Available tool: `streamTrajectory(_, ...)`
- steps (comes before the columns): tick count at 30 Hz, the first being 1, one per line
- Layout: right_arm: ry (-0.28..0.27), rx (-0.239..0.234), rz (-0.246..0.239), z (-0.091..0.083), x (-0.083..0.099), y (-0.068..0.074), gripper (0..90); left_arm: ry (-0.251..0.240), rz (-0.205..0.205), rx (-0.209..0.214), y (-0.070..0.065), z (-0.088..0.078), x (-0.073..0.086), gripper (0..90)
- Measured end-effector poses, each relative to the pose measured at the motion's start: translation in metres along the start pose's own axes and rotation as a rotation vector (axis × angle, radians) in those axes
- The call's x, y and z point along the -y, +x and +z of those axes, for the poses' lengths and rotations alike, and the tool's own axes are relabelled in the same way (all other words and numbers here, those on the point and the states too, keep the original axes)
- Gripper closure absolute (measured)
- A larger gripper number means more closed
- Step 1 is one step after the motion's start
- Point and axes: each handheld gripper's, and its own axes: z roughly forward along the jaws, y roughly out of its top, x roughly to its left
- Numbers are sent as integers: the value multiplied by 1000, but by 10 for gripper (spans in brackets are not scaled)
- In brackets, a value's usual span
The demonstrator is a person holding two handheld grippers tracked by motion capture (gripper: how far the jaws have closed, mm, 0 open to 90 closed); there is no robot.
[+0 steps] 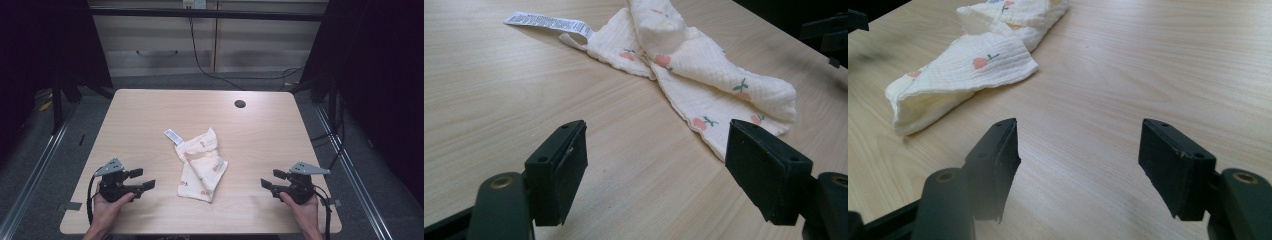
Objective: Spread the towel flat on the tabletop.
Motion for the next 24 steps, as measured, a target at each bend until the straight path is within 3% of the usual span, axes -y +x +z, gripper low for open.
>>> streamTrajectory(11,-14,-35,-4,1,0,1,332,4,7,9,2,1,0,210)
streamTrajectory(15,-72,-30,7,7,-6,5,372,20,12,14,2,4,0,196)
streamTrajectory(22,-1,-64,-70,20,-9,17,393,22,22,18,-1,3,0,196)
streamTrajectory(24,15,-77,-62,21,-13,20,387,21,21,11,-1,2,0,198)
